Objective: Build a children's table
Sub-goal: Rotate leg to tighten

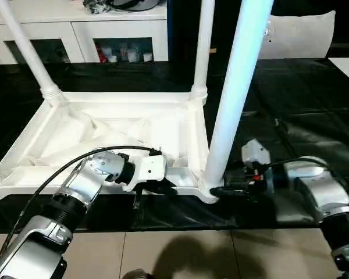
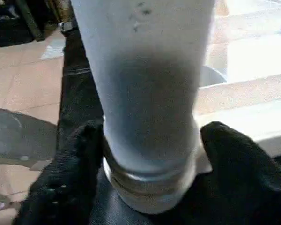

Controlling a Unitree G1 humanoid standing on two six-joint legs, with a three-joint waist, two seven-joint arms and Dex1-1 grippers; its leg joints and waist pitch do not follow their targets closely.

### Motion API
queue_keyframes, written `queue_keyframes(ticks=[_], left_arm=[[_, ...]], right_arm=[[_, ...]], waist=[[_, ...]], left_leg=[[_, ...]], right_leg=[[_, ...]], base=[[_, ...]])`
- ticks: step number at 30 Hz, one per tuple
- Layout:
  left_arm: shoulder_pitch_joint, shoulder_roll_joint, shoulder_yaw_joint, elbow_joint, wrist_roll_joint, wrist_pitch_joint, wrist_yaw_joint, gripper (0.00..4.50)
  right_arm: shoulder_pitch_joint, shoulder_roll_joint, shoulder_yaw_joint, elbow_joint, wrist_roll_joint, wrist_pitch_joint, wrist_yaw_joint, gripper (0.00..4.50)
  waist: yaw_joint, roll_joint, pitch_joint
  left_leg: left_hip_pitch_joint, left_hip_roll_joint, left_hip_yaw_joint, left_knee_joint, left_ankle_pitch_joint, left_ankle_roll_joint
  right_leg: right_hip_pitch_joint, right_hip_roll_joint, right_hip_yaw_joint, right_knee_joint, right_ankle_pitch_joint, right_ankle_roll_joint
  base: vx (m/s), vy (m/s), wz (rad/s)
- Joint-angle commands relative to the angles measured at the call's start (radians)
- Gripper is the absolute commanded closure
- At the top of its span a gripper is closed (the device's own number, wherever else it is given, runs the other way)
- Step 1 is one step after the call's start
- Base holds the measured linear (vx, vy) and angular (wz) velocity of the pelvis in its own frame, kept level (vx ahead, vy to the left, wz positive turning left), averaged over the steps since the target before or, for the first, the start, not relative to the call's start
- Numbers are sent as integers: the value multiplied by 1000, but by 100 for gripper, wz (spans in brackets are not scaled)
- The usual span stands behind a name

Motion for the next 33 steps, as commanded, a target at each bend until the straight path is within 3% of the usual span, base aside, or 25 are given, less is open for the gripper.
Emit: queue_keyframes(ticks=[1, 6, 14, 16, 17, 18, 19, 22, 24, 25, 28, 32, 33], left_arm=[[12, 5, -63, -19, 31, -20, -50, 450], [16, 7, -64, -31, 31, -15, -60, 450], [29, 10, -59, -66, 31, 31, -52, 450], [44, -4, -41, -99, 9, 99, -30, 450], [56, -27, -23, -136, -11, 181, 6, 450], [56, -27, -23, -136, -11, 181, 6, 450], [62, -50, -12, -163, -17, 246, 47, 450], [57, -104, 5, -171, -7, 312, 140, 450], [50, -132, 10, -163, 2, 330, 186, 450], [48, -142, 11, -156, 7, 334, 200, 450], [21, -232, 22, -97, 47, 379, 349, 450], [-7, -300, 38, -57, 73, 419, 473, 450], [-19, -319, 40, -49, 87, 430, 508, 450]], right_arm=[[-11, 0, 3, -1, 3, -5, 7, 135], [-14, 10, 7, 11, -1, -16, 9, 167], [10, 31, 5, -19, 29, 11, 12, 180], [38, 52, -4, -63, 49, 25, -15, 181], [59, 80, -12, -100, 55, 63, -77, 181], [59, 80, -12, -100, 55, 63, -77, 181], [68, 112, -14, -117, 42, 131, -164, 181], [67, 191, -34, -106, 22, 176, -318, 181], [62, 233, -53, -96, 27, 191, -383, 183], [59, 243, -56, -91, 27, 193, -397, 183], [30, 337, -84, -44, 7, 227, -554, 183], [-10, 407, -113, 13, -24, 264, -714, 183], [-20, 426, -122, 26, -29, 239, -744, 148]], waist=[[-4, -12, -66], [-3, -12, -67], [-5, -16, -66], [-6, -14, -66], [-5, -12, -66], [-4, -12, -66], [-10, -10, -63], [-24, -12, -50], [-38, -14, -45], [-45, -15, -46], [-59, -11, -46], [-71, -12, -51], [-71, -12, -51]], left_leg=[[14, 58, -10, -59, -126, 99], [14, 58, -10, -58, -127, 97], [13, 59, -10, -58, -116, 103], [13, 60, -9, -58, -113, 105], [15, 62, -10, -59, -109, 103], [14, 62, -11, -60, -101, 102], [14, 58, -11, -62, -115, 98], [15, 53, -9, -71, -202, 54], [20, 48, -18, -79, -291, 2], [21, 50, -20, -81, -302, -5], [23, 50, -19, -82, -300, -12], [19, 46, -20, -80, -286, -2], [18, 46, -19, -80, -276, 3]], right_leg=[[46, -74, 46, -57, -5, -276], [47, -74, 46, -57, -4, -277], [48, -74, 45, -56, -9, -276], [47, -73, 47, -55, -4, -274], [47, -74, 48, -55, 2, -275], [47, -73, 47, -52, 12, -278], [45, -71, 46, -57, -15, -278], [42, -72, 49, -77, -184, -247], [44, -77, 48, -93, -377, -190], [40, -76, 50, -96, -389, -177], [35, -73, 52, -95, -333, -192], [41, -72, 52, -94, -292, -196], [41, -72, 52, -95, -279, -197]], base=[[0, 0, 0], [0, 0, 0], [0, 0, 0], [0, 0, 0], [0, 0, 0], [0, 0, 0], [0, 0, 0], [0, 0, 0], [0, 0, 0], [0, 0, 0], [0, 0, 0], [0, 0, 0], [0, 0, 0]])
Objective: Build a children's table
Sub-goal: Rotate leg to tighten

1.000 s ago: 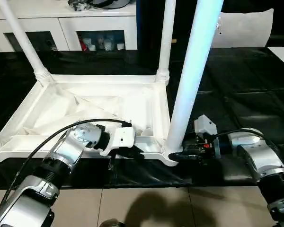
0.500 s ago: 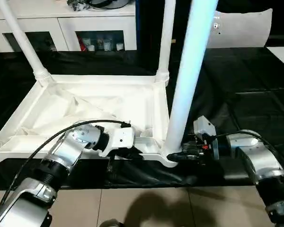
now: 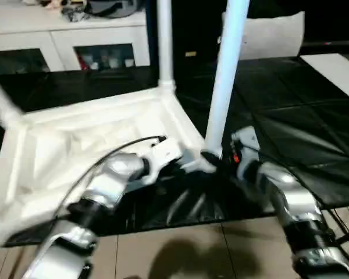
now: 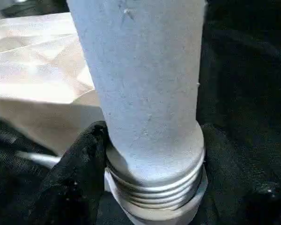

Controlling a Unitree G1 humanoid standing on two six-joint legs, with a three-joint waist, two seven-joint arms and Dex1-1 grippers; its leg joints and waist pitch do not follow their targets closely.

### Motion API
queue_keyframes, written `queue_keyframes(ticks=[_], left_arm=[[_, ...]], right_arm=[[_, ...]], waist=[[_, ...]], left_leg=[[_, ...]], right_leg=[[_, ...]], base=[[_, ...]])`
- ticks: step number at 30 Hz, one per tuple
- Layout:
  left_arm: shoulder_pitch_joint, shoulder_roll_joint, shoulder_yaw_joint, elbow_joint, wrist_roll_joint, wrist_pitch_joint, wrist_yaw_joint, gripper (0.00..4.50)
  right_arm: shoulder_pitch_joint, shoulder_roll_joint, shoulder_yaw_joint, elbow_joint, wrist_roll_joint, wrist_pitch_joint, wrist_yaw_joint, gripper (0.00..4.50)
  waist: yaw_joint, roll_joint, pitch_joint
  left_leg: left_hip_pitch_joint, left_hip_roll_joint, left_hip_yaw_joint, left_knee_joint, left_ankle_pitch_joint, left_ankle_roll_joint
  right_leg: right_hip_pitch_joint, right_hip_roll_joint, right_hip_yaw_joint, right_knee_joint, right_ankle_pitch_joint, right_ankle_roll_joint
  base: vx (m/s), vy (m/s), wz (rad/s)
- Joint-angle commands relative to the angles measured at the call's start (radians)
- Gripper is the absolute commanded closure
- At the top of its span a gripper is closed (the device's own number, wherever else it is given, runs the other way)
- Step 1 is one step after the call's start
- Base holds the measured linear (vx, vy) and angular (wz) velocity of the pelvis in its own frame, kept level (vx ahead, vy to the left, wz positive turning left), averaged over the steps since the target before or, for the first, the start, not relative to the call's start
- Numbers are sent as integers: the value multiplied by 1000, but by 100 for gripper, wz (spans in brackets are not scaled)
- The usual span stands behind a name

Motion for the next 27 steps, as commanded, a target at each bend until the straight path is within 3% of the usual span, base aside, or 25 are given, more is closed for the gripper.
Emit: queue_keyframes(ticks=[1, 6, 12, 17, 22, 26, 27], left_arm=[[-34, -92, -54, 14, 14, 4, 60, 450], [-25, -62, -59, 24, 43, -15, 55, 450], [-12, 7, -66, 37, 55, -87, 1, 450], [-10, 46, -69, 39, 53, -112, -51, 450], [-12, 95, -88, 49, 39, -186, -148, 450], [-9, 114, -95, 45, 26, -204, -193, 450], [-3, 140, -104, 35, 11, -239, -256, 450]], right_arm=[[-26, 104, 77, 29, 12, -15, -8, 127], [-8, 85, 61, 4, 15, -66, 13, 75], [33, 11, 27, -5, 13, -116, 65, 15], [49, -57, 16, -11, 20, -153, 148, 3], [66, -168, 50, -38, 21, -174, 328, 3], [62, -203, 54, -39, 30, -179, 376, 3], [50, -249, 68, -33, 30, -181, 442, 3]], waist=[[4, -11, -53], [12, -11, -58], [16, -10, -57], [18, -9, -58], [25, -12, -56], [31, -10, -56], [33, -11, -57]], left_leg=[[8, 48, -20, -78, -266, 16], [0, 48, -18, -73, -187, 54], [0, 50, -18, -74, -199, 63], [-1, 51, -17, -71, -174, 76], [-1, 51, -16, -70, -193, 83], [2, 55, -16, -72, -200, 79], [2, 55, -15, -70, -196, 79]], right_leg=[[30, -73, 48, -92, -271, -196], [36, -71, 46, -83, -157, -212], [38, -73, 45, -84, -167, -213], [39, -72, 44, -78, -105, -235], [41, -73, 43, -81, -137, -232], [38, -73, 44, -81, -147, -238], [38, -72, 43, -79, -135, -242]], base=[[0, 0, 0], [0, 0, 0], [0, 0, 0], [0, 0, 0], [0, 0, 0], [0, 0, 0], [0, 0, 0]])
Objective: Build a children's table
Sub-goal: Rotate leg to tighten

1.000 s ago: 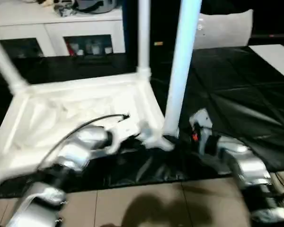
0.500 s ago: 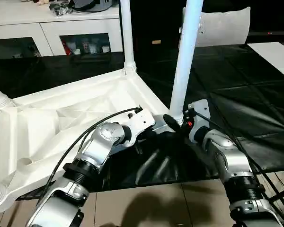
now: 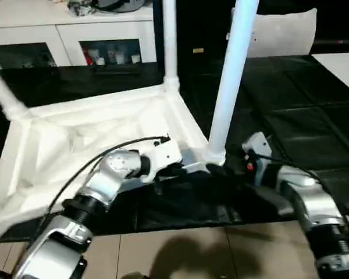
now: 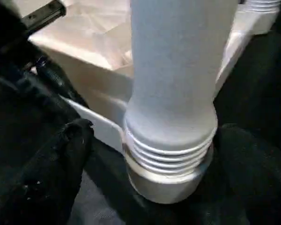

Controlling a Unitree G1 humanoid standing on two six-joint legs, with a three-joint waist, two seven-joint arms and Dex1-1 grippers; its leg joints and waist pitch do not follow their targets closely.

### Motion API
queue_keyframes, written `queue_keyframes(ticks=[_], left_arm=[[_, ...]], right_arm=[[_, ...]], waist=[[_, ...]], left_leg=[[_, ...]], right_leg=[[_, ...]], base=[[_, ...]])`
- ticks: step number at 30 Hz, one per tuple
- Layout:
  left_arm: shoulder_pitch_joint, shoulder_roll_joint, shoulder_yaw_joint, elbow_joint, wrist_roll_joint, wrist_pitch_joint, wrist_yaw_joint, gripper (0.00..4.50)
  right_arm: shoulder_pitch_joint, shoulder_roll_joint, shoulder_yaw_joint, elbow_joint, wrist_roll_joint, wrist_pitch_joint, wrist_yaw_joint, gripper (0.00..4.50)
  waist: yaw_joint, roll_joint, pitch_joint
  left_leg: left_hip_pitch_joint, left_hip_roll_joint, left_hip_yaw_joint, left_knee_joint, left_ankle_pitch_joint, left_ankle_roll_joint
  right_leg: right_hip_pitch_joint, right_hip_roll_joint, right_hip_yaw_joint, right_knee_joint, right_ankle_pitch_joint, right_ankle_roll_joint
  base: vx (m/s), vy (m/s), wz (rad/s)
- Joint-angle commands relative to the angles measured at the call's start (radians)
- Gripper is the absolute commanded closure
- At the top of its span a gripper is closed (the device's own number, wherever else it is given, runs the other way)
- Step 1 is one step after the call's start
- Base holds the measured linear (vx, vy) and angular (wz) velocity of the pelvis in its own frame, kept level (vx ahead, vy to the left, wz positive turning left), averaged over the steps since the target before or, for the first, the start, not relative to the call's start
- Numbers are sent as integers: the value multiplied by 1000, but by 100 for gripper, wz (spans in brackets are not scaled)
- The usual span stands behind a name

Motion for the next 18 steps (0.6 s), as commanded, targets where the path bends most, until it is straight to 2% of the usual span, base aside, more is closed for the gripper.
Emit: queue_keyframes(ticks=[1, 4, 5, 9, 12, 18], left_arm=[[18, 35, -56, -4, 11, -46, -102, 450], [21, 65, -73, -11, 5, -75, -170, 450], [19, 76, -82, -11, 3, -88, -200, 450], [10, 94, -103, -3, -6, -118, -275, 450], [14, 107, -108, -18, -15, -125, -310, 450], [19, 115, -110, -35, -26, -129, -342, 450]], right_arm=[[-21, -48, 19, -14, 10, -3, 81, 3], [-27, -81, 41, -24, 16, -3, 153, 3], [-27, -96, 59, -36, 16, 0, 194, 3], [-31, -129, 106, -55, 13, -12, 294, 3], [-40, -130, 124, -49, 8, -23, 317, 3], [-57, -119, 141, -38, 24, -9, 357, 20]], waist=[[3, -9, -58], [9, -10, -60], [9, -13, -58], [19, -12, -58], [29, -11, -58], [31, -10, -60]], left_leg=[[10, 54, -15, -66, -194, 80], [9, 55, -13, -63, -179, 88], [8, 55, -13, -64, -182, 92], [10, 58, -12, -64, -193, 93], [14, 61, -12, -66, -194, 80], [12, 59, -13, -65, -186, 77]], right_leg=[[45, -72, 46, -77, -133, -245], [46, -72, 45, -71, -101, -253], [46, -72, 45, -72, -106, -254], [43, -74, 46, -73, -139, -252], [40, -75, 48, -73, -144, -255], [44, -75, 46, -68, -115, -259]], base=[[0, 0, 0], [0, 0, 0], [0, 0, 0], [0, 0, 0], [0, 0, 0], [0, 0, 0]])
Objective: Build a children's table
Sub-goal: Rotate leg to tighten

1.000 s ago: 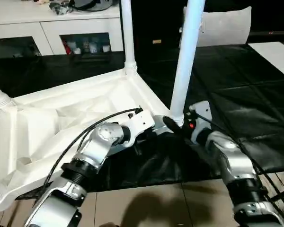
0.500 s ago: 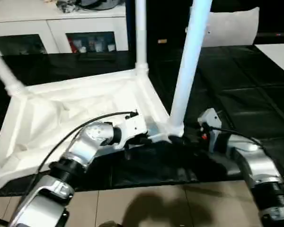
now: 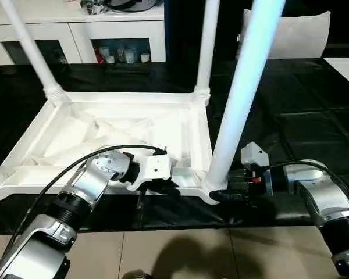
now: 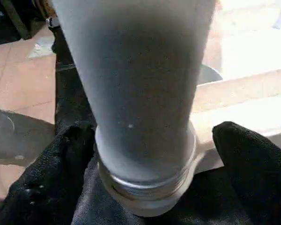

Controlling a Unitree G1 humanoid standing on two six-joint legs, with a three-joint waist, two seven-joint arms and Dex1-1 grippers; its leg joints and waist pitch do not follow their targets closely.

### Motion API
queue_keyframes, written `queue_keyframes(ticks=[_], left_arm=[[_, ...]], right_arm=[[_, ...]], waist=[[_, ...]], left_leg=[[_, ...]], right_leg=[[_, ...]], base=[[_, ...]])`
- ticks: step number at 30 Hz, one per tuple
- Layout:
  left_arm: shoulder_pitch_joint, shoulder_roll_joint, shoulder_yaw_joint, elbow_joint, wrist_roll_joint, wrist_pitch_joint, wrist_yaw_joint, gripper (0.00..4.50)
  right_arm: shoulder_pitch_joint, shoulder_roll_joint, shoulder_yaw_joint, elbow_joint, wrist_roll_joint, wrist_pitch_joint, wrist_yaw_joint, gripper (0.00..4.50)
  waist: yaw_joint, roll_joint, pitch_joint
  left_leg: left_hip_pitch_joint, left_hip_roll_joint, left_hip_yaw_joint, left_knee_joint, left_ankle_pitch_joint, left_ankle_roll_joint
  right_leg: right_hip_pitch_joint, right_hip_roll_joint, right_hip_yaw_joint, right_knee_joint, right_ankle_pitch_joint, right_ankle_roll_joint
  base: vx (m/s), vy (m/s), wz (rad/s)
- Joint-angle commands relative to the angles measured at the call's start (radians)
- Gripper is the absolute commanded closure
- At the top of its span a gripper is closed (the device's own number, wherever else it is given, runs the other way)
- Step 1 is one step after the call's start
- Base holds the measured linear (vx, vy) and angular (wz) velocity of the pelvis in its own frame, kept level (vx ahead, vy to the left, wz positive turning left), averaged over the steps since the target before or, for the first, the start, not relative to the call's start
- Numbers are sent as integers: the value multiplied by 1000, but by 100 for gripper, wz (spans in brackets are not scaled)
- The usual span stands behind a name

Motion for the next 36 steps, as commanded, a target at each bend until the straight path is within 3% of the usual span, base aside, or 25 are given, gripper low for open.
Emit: queue_keyframes(ticks=[1, 17, 23, 25, 27, 29, 31, 32, 33, 34, 36], left_arm=[[18, 7, -54, -15, 25, -9, -53, 450], [32, 9, -65, -30, 28, 1, -58, 450], [52, -15, -41, -39, 8, 82, -17, 450], [50, -40, -24, -40, 13, 141, 44, 450], [40, -85, 6, -33, 14, 197, 137, 450], [21, -139, 34, -26, 18, 269, 235, 450], [4, -183, 52, -24, 22, 327, 307, 450], [-15, -255, 81, -39, 22, 391, 411, 450], [-15, -255, 81, -39, 22, 391, 411, 450], [-22, -279, 88, -48, 25, 411, 445, 450], [-37, -318, 93, -49, 36, 426, 504, 450]], right_arm=[[-20, 5, 11, 3, 16, -2, 15, 39], [-23, 21, 25, 22, 18, -4, 19, 172], [19, 81, 10, -35, 52, 73, -52, 181], [17, 122, 2, -35, 43, 113, -134, 182], [8, 177, -14, -27, 39, 149, -233, 182], [-15, 241, -38, 0, 29, 186, -355, 183], [-35, 292, -58, 23, 19, 216, -455, 183], [-80, 368, -99, 82, 0, 236, -618, 183], [-80, 368, -99, 82, 0, 236, -618, 183], [-98, 396, -114, 104, -5, 242, -676, 183], [-130, 430, -124, 148, -20, 234, -748, 183]], waist=[[-3, -10, -60], [-4, -12, -62], [-5, -14, -61], [-8, -13, -56], [-17, -13, -46], [-28, -9, -40], [-38, -9, -42], [-46, -11, -43], [-59, -7, -43], [-61, -9, -47], [-72, -12, -50]], left_leg=[[11, 59, -13, -66, -185, 77], [11, 58, -13, -64, -170, 78], [10, 59, -13, -66, -158, 80], [11, 57, -13, -68, -183, 73], [19, 54, -15, -76, -280, 31], [24, 53, -18, -80, -327, -2], [26, 48, -28, -82, -353, -24], [20, 47, -31, -85, -354, -23], [16, 49, -32, -87, -350, -34], [16, 48, -35, -86, -350, -34], [5, 45, -30, -83, -308, -12]], right_leg=[[43, -74, 46, -68, -115, -259], [44, -73, 46, -66, -104, -259], [44, -73, 46, -64, -102, -259], [41, -73, 46, -71, -153, -253], [36, -77, 48, -89, -334, -215], [29, -75, 50, -97, -428, -187], [30, -78, 45, -101, -487, -159], [34, -78, 44, -104, -489, -146], [31, -76, 44, -98, -457, -154], [34, -77, 42, -99, -444, -153], [36, -73, 45, -93, -338, -177]], base=[[0, 0, 0], [0, 0, 0], [0, 0, 0], [0, 0, 0], [0, 0, 0], [0, 0, 0], [0, 0, 0], [0, 0, 0], [0, 0, 0], [0, 0, 0], [0, 0, 0]])
